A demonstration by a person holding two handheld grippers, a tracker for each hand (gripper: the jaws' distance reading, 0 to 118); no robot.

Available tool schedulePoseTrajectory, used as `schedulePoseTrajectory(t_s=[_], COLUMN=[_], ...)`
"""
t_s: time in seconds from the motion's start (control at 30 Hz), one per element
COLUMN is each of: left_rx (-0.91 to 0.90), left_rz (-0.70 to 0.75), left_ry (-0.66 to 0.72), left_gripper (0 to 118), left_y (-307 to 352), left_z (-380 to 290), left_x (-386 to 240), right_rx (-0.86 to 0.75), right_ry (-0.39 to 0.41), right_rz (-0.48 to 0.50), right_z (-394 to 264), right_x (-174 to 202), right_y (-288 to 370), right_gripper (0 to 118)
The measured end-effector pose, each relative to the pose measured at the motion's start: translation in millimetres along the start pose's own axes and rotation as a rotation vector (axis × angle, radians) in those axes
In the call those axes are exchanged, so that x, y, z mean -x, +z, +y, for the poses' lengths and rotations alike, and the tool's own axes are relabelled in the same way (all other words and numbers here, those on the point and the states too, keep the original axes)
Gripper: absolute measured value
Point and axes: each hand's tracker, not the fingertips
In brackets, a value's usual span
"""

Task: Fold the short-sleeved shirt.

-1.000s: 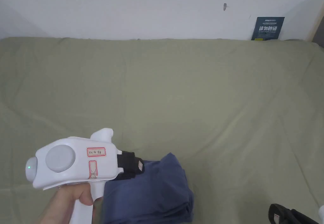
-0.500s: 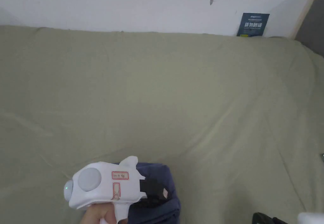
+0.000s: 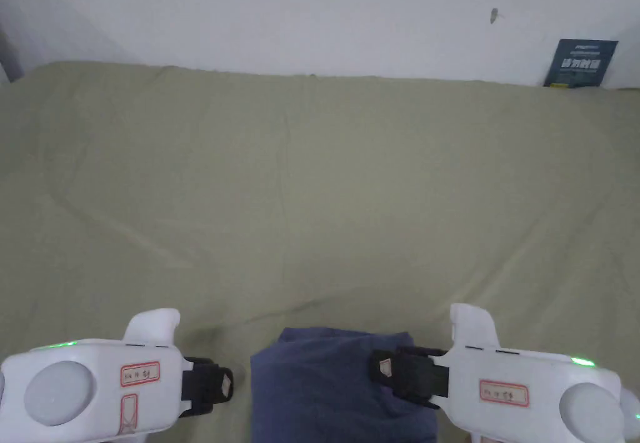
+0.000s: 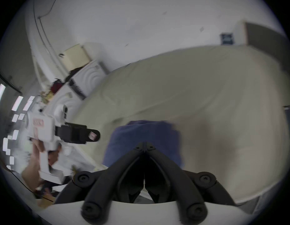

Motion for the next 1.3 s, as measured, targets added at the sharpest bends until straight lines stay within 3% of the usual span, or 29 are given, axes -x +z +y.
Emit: schedulePoseTrajectory(t_s=[0.1, 0.17, 0.23, 0.27, 0.3, 0.33, 0.4, 0.43, 0.53, 0.73, 0.77, 0.8, 0.83, 0.9, 1.1, 1.2, 1.3], left_rx=[0.026, 0.052, 0.081, 0.098, 0.097, 0.111, 0.164, 0.170, 0.179, 0.170, 0.162, 0.151, 0.140, 0.132, 0.163, 0.155, 0.141], left_rz=[-0.050, -0.090, -0.216, -0.274, -0.343, -0.397, -0.447, -0.463, -0.522, -0.619, -0.607, -0.600, -0.578, -0.489, -0.549, -0.531, -0.482], left_ry=[0.023, 0.038, 0.069, 0.092, 0.118, 0.118, 0.138, 0.157, 0.221, 0.163, 0.131, 0.107, 0.116, 0.095, 0.109, 0.101, 0.097], left_gripper=[0, 0, 0, 0, 4, 26, 109, 118, 116, 113, 105, 82, 28, 27, 27, 27, 27], left_y=[-15.7, -28.3, -38.6, -43.3, -46.9, -51.1, -65.5, -72.4, -90.9, -124.3, -125.0, -122.8, -119.9, -122.5, -115.9, -97.5, -61.0], left_z=[1.3, 0.5, 0.2, 0.8, 0.9, 2.2, 4.3, 2.3, 13.6, 7.7, 8.0, 8.5, 10.7, 11.6, 19.2, 32.6, 55.8], left_x=[15.6, 21.1, 24.8, 27.7, 29.6, 33.2, 34.9, 35.5, 46.6, 12.5, 10.5, 11.5, 16.1, 26.7, 23.2, 35.6, 71.0], right_rx=[0.093, 0.118, 0.049, 0.035, 0.031, 0.041, 0.042, 0.043, 0.038, 0.028, 0.029, 0.030, 0.029, 0.024, 0.037, 0.022, 0.025], right_ry=[-0.126, -0.211, -0.379, -0.427, -0.397, -0.359, -0.351, -0.363, -0.365, -0.389, -0.387, -0.385, -0.385, -0.389, -0.323, -0.226, -0.178], right_rz=[0.092, 0.058, 0.256, 0.256, 0.235, 0.236, 0.232, 0.237, 0.245, 0.255, 0.254, 0.252, 0.252, 0.257, 0.200, 0.155, 0.153], right_z=[-6.0, -18.4, -31.6, -33.7, -34.2, -33.7, -33.1, -32.0, -34.5, -36.0, -35.6, -35.3, -35.2, -34.6, -29.7, -22.9, -15.0], right_x=[-43.3, -75.1, -100.8, -104.0, -103.3, -102.2, -98.6, -100.6, -100.0, -101.9, -102.2, -102.0, -102.0, -101.9, -86.0, -68.8, -52.6], right_y=[-27.7, -37.5, -32.1, -30.0, -28.9, -29.6, -28.2, -28.3, -27.4, -27.8, -28.0, -27.9, -27.6, -25.6, -21.1, -13.7, -6.5], right_gripper=[1, 1, 1, 1, 1, 1, 1, 1, 1, 1, 1, 1, 1, 1, 1, 1, 1])
